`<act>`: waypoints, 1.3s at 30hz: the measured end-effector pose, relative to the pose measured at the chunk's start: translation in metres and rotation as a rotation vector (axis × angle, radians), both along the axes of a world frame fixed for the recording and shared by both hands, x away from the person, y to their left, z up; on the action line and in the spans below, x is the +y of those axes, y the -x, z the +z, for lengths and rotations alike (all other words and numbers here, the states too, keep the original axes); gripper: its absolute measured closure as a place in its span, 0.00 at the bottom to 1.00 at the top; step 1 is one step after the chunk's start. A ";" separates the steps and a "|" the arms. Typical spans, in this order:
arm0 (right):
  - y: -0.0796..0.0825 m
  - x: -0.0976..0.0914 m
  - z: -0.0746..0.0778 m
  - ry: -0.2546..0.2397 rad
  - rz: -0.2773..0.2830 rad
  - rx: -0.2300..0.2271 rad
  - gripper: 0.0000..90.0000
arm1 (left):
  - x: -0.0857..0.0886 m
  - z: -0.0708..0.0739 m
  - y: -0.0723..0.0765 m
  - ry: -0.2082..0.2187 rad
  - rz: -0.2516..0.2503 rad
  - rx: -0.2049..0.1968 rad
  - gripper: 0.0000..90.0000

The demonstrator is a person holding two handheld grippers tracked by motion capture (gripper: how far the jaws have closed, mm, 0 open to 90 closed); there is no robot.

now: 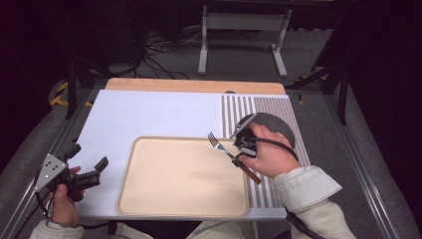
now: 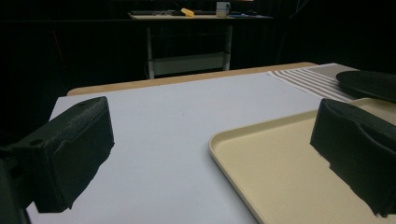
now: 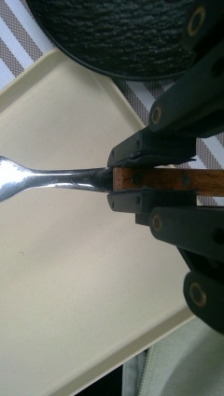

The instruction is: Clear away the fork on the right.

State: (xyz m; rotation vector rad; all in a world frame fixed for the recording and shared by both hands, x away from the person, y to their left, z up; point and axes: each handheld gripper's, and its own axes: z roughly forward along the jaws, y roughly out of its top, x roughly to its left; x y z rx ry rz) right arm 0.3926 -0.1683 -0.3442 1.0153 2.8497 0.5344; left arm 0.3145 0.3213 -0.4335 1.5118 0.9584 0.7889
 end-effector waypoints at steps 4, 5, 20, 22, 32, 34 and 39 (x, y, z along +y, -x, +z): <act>0.001 0.003 -0.001 -0.018 -0.044 0.018 0.87 | 0.000 0.000 0.000 0.000 0.001 0.000 0.00; 0.001 0.004 -0.002 -0.027 -0.069 0.034 0.87 | 0.000 0.000 0.000 0.000 0.000 0.000 0.00; 0.001 0.018 -0.017 -0.052 -0.202 0.112 0.87 | 0.000 0.000 0.000 -0.001 -0.003 -0.002 0.00; 0.002 0.021 -0.022 -0.043 -0.221 0.118 0.87 | 0.001 0.000 0.000 0.001 -0.003 -0.002 0.00; 0.005 0.030 -0.046 -0.005 -0.290 0.163 0.87 | 0.001 0.000 0.000 0.005 -0.002 0.002 0.00; 0.005 0.030 -0.049 -0.003 -0.301 0.172 0.87 | 0.001 0.000 0.000 0.005 -0.002 0.002 0.00; 0.005 0.031 -0.053 -0.002 -0.322 0.194 0.87 | 0.000 0.000 0.000 0.004 -0.004 0.003 0.00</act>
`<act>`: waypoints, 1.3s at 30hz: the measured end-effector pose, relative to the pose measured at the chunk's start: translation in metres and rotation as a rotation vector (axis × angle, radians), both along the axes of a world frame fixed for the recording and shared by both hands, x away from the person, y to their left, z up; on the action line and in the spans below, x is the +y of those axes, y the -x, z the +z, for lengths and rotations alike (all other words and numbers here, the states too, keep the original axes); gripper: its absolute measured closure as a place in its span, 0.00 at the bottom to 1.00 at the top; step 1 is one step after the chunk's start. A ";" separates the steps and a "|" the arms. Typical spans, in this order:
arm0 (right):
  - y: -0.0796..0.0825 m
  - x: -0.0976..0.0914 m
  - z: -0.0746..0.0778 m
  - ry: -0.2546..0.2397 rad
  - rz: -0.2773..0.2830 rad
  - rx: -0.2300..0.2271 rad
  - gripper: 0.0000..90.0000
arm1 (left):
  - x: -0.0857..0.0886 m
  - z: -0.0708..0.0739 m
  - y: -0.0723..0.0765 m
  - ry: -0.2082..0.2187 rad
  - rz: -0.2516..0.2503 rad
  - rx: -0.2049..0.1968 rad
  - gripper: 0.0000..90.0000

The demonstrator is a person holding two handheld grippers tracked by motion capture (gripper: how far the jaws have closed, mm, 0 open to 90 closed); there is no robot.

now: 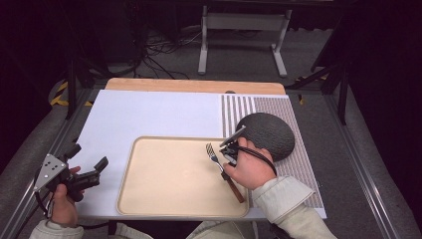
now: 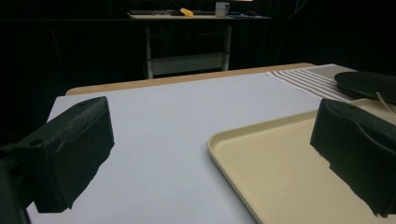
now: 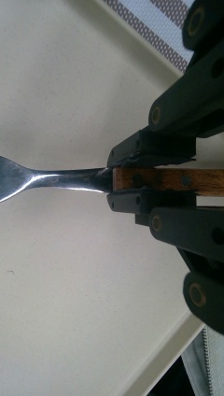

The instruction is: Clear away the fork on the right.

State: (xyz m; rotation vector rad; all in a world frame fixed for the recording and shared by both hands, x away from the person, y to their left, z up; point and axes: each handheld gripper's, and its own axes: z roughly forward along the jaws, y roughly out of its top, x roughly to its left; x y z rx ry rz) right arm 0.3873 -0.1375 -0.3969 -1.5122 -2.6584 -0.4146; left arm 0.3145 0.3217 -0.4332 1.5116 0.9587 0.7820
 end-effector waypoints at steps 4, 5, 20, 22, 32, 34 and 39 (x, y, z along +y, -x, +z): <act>0.000 0.001 -0.005 0.006 -0.016 0.023 0.87 | 0.000 0.000 0.000 0.001 0.000 0.000 0.00; 0.000 0.002 -0.006 0.006 -0.028 0.025 0.87 | 0.000 0.000 0.000 0.003 0.000 0.001 0.00; -0.002 0.004 -0.015 0.017 -0.074 0.074 0.86 | 0.000 0.000 0.000 0.004 -0.001 0.001 0.00; -0.002 0.004 -0.016 0.017 -0.080 0.081 0.86 | 0.000 0.000 0.000 0.004 -0.001 0.001 0.00; -0.004 0.004 -0.019 0.011 -0.095 0.096 0.86 | 0.000 0.000 0.000 0.004 -0.002 0.001 0.00; -0.004 0.004 -0.019 0.009 -0.102 0.103 0.86 | 0.000 0.000 0.000 0.004 -0.002 0.002 0.00; -0.004 0.003 -0.020 0.003 -0.106 0.108 0.84 | 0.000 0.000 0.000 0.005 -0.003 0.002 0.00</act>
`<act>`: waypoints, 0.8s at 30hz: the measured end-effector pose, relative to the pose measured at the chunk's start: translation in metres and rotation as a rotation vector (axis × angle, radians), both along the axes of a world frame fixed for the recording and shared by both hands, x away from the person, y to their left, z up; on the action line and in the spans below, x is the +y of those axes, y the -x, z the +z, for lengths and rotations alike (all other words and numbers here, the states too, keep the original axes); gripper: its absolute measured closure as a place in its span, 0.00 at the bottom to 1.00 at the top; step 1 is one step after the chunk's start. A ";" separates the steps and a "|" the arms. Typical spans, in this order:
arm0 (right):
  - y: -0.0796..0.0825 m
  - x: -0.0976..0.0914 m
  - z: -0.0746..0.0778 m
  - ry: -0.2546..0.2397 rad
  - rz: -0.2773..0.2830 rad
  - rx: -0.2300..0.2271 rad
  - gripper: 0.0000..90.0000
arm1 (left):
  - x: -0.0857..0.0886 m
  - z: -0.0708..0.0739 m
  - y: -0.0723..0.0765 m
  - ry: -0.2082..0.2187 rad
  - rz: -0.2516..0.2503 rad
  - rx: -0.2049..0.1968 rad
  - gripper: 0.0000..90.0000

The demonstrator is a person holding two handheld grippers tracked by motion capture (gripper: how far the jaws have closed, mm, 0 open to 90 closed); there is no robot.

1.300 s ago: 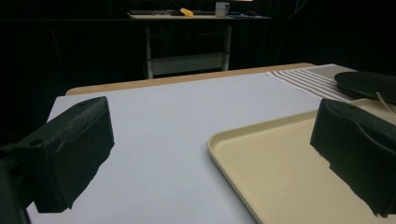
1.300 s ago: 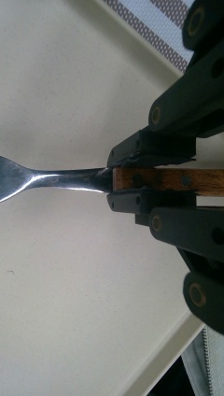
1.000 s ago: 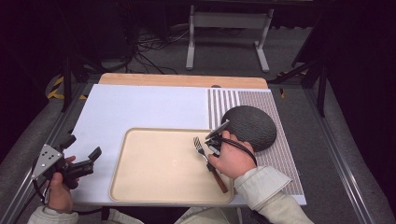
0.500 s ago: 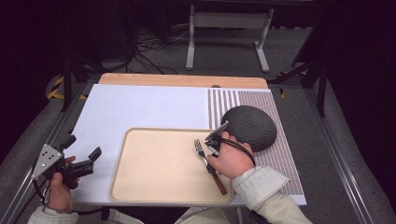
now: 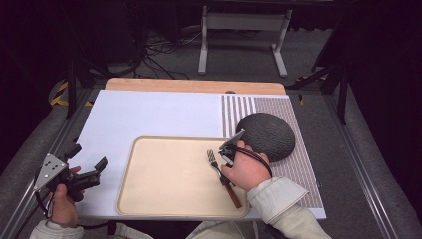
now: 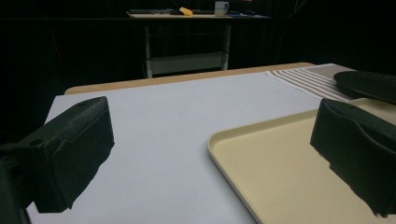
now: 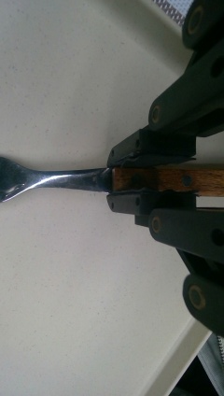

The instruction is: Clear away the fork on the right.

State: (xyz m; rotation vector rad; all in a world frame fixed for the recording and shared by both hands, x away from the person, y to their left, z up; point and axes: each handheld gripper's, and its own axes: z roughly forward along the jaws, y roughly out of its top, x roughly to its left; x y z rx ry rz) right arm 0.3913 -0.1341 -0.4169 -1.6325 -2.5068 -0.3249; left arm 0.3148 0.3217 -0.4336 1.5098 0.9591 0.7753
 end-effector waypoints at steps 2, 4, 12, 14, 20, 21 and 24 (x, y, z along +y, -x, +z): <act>0.000 0.000 0.000 -0.007 0.003 0.004 0.81 | 0.000 0.000 0.000 -0.001 -0.001 0.001 0.00; 0.000 -0.001 0.000 -0.019 0.006 0.005 0.81 | 0.000 0.000 0.000 -0.007 -0.007 0.003 0.00; 0.000 -0.003 0.008 -0.055 0.022 -0.043 0.71 | 0.000 0.000 0.000 -0.006 -0.006 0.002 0.00; 0.000 -0.003 0.012 -0.075 0.041 -0.076 0.61 | 0.000 0.000 0.000 -0.003 -0.004 0.003 0.00; 0.001 -0.002 0.015 -0.124 0.154 -0.245 0.29 | 0.000 0.000 0.000 -0.002 -0.003 0.002 0.00; 0.001 -0.001 0.016 -0.131 0.174 -0.264 0.26 | 0.000 0.000 0.000 -0.002 -0.003 0.002 0.00; 0.000 0.001 0.019 -0.166 0.231 -0.326 0.20 | 0.000 0.000 0.000 -0.002 -0.003 0.002 0.00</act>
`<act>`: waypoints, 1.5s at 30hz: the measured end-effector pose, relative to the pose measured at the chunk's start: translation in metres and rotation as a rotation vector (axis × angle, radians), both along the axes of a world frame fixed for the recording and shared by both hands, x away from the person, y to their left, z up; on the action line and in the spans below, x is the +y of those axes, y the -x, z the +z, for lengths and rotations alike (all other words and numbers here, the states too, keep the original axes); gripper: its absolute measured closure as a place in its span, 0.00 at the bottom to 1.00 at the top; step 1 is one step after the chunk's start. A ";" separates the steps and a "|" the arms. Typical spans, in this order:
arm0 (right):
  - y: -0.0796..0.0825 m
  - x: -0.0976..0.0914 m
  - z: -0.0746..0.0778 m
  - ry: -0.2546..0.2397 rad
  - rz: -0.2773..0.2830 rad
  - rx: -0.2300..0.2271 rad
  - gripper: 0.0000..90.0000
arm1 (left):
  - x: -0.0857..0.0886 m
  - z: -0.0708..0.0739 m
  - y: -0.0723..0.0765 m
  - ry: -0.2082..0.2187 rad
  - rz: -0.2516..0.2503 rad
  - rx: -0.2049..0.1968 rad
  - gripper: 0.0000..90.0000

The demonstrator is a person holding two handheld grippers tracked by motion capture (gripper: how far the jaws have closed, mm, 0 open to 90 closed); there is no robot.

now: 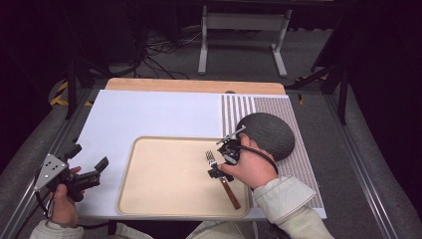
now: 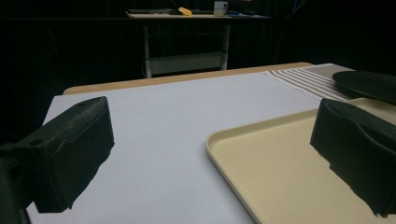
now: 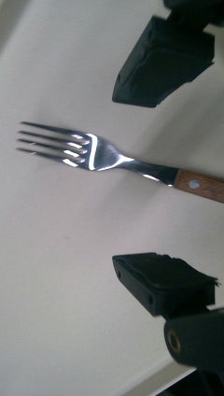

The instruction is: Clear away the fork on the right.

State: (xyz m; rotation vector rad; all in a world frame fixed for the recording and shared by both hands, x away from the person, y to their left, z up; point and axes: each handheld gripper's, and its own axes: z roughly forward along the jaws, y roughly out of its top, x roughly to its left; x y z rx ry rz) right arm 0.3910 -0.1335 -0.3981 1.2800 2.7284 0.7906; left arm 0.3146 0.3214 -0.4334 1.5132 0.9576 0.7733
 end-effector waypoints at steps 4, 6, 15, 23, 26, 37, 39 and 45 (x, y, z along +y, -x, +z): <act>-0.003 0.002 0.002 -0.031 0.100 -0.124 0.20 | 0.000 0.000 0.000 0.001 0.001 0.000 0.00; -0.006 0.003 0.003 -0.035 0.149 -0.185 0.22 | 0.000 0.000 0.000 0.000 0.000 0.000 0.00; -0.017 0.008 0.001 -0.063 0.259 -0.267 0.54 | 0.001 0.000 0.000 0.000 0.000 -0.003 0.00; -0.026 0.014 -0.014 -0.070 0.406 -0.306 0.89 | 0.001 -0.001 -0.001 -0.001 -0.002 -0.001 0.00; -0.029 0.015 -0.017 -0.081 0.407 -0.309 0.95 | 0.001 -0.001 -0.001 -0.002 -0.003 -0.001 0.00; -0.038 0.019 -0.039 -0.033 0.412 -0.294 1.00 | 0.001 -0.001 -0.001 0.002 -0.003 0.000 0.00; -0.039 0.019 -0.042 -0.033 0.408 -0.292 1.00 | 0.001 -0.001 -0.001 0.001 -0.004 0.001 0.00; -0.039 0.019 -0.044 -0.025 0.404 -0.296 1.00 | 0.001 -0.001 -0.001 0.001 -0.005 0.000 0.00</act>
